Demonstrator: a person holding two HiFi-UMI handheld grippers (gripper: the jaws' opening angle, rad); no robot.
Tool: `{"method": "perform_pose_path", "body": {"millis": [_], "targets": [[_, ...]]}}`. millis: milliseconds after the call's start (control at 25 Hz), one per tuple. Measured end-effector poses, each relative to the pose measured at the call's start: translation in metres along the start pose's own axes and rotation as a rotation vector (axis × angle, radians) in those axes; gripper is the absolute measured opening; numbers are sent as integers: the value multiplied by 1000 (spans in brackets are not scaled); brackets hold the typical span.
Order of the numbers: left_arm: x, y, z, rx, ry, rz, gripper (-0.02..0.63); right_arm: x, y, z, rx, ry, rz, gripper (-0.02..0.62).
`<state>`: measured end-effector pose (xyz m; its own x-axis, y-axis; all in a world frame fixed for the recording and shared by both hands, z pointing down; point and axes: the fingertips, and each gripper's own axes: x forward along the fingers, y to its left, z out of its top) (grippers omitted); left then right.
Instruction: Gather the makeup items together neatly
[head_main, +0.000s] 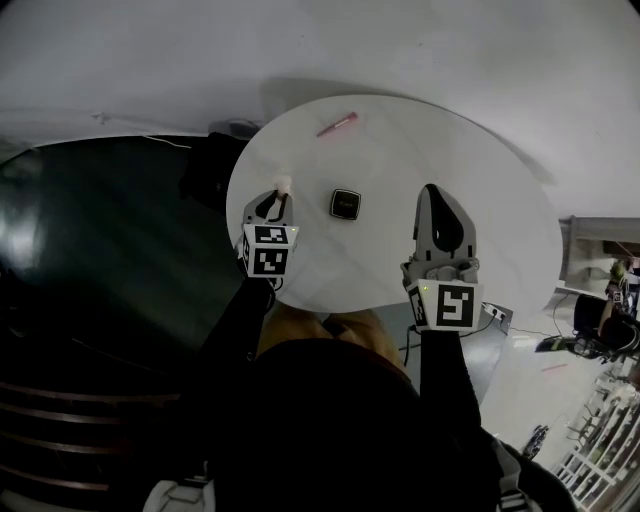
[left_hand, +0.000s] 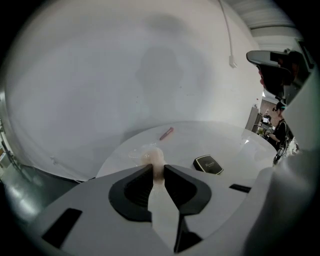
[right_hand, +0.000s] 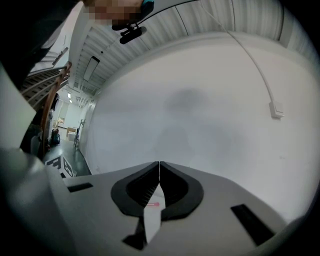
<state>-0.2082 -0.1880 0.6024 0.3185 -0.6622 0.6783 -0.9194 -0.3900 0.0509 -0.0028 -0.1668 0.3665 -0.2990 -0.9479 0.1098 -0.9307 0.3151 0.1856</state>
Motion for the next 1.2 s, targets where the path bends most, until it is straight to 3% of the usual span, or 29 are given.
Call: {"method": "perform_pose_path", "body": {"millis": [480,640,1200], "targets": [[5,-90,36,30,-29,-64,81,-14,-67,-5,36,-35,15,28],[16,-129,40,32,-35,-127,83,-18,-89,-13,43,-29,25,28],[62,-222,25,80,73,-226,89,-35,-157,-40,61,-3,15,28]]}}
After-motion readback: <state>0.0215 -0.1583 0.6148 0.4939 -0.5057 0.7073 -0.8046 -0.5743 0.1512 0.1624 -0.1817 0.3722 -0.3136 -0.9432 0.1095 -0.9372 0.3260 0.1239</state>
